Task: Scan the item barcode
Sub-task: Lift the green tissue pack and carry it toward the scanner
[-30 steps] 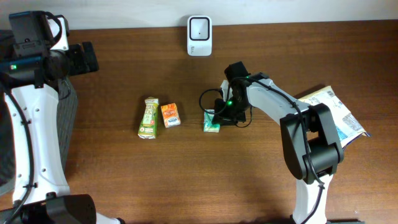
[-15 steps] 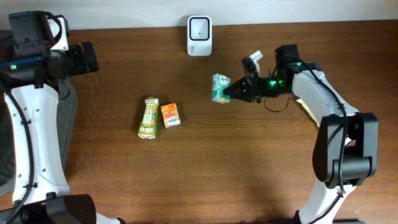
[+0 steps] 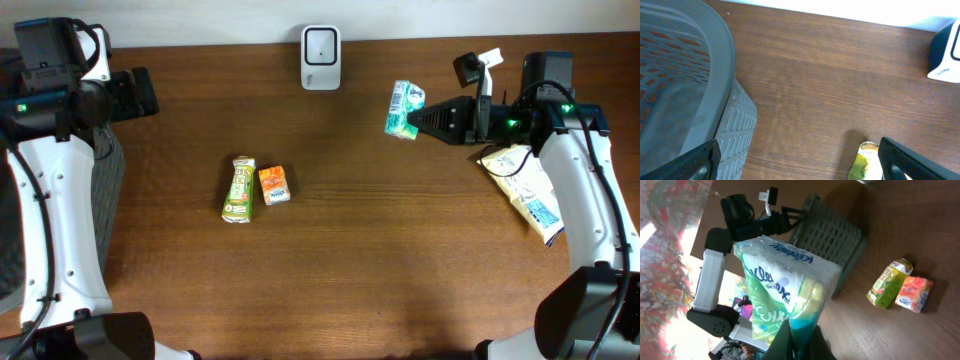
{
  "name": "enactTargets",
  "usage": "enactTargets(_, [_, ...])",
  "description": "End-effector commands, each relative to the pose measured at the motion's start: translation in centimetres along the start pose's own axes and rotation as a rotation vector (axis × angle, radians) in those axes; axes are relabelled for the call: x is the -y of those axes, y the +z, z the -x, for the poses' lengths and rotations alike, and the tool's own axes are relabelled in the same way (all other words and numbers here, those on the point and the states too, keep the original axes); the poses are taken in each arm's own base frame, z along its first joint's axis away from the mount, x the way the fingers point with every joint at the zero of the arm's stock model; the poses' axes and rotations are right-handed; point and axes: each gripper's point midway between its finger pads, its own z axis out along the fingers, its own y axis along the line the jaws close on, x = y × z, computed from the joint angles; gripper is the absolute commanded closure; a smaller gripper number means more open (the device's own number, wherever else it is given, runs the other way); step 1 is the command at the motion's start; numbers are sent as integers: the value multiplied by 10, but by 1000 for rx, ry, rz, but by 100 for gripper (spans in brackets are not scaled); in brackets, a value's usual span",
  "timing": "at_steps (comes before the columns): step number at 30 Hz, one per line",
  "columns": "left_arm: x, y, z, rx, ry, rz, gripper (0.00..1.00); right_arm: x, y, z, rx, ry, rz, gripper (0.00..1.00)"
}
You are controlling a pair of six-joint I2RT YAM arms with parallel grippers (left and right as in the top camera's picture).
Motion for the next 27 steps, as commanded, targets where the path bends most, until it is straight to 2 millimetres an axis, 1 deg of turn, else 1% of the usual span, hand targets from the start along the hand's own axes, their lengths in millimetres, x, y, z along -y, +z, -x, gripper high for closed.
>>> enactTargets(1, [0, 0, 0, 0, 11, 0, 1, -3, -1, 3, 2, -11, 11, 96])
enactTargets(3, [0, 0, 0, 0, 11, 0, 1, 2, 6, 0, -14, -11, -17, 96])
enactTargets(5, [0, 0, 0, 0, 11, 0, 1, 2, 19, -6, -48, -13, -25, 96])
enactTargets(7, [0, 0, 0, 0, 11, 0, 1, 11, 35, -15, -91, -8, -87, 96])
enactTargets(9, [0, 0, 0, 0, 11, 0, 1, 11, 46, -21, -119, -10, -89, 96])
enactTargets(10, [0, 0, 0, 0, 11, 0, 1, 15, 51, -24, -132, 16, -119, 96])
enactTargets(12, [0, 0, 0, 0, 11, 0, 1, 30, 60, -28, -149, 59, -239, 96])
enactTargets(14, [0, 0, 0, 0, 11, 0, 1, 51, 77, -33, -181, 36, -490, 96])
enactTargets(15, [0, 0, 0, 0, 11, 0, 1, 64, 79, -30, -189, -28, -703, 96])
enactTargets(16, [0, 0, 0, 0, 11, 0, 1, 70, 76, -22, -176, -74, -854, 96])
enactTargets(17, [0, 0, 0, 0, 11, 0, 1, 71, 76, -3, -147, -169, -1020, 96])
enactTargets(18, [0, 0, 0, 0, 11, 0, 1, 66, 74, 23, -100, -246, -1143, 96])
enactTargets(19, [0, 0, 0, 0, 11, 0, 1, 64, 71, 46, -58, -291, -1234, 96])
enactTargets(20, [0, 0, 0, 0, 11, 0, 1, 67, 72, 73, -34, -350, -1308, 96])
enactTargets(21, [0, 0, 0, 0, 11, 0, 1, 79, 74, 94, -29, -399, -1365, 96])
enactTargets(22, [-1, 0, 0, 0, 10, 1, 1, 91, 77, 107, -34, -438, -1402, 96])
enactTargets(23, [-1, 0, 0, 0, 11, 1, 1, 122, 85, 125, -59, -528, -1473, 96])
enactTargets(24, [-1, 0, 0, 0, 10, 1, 1, 140, 89, 133, -74, -586, -1512, 96])
enactTargets(25, [-1, 0, 0, 0, 11, 1, 1, 165, 94, 144, -82, -670, -1589, 96])
enactTargets(26, [-1, 0, 0, 0, 10, 1, 1, 180, 99, 152, -86, -731, -1638, 96])
enactTargets(27, [-1, 0, 0, 0, 11, 1, 1, 191, 103, 159, -81, -780, -1672, 96])
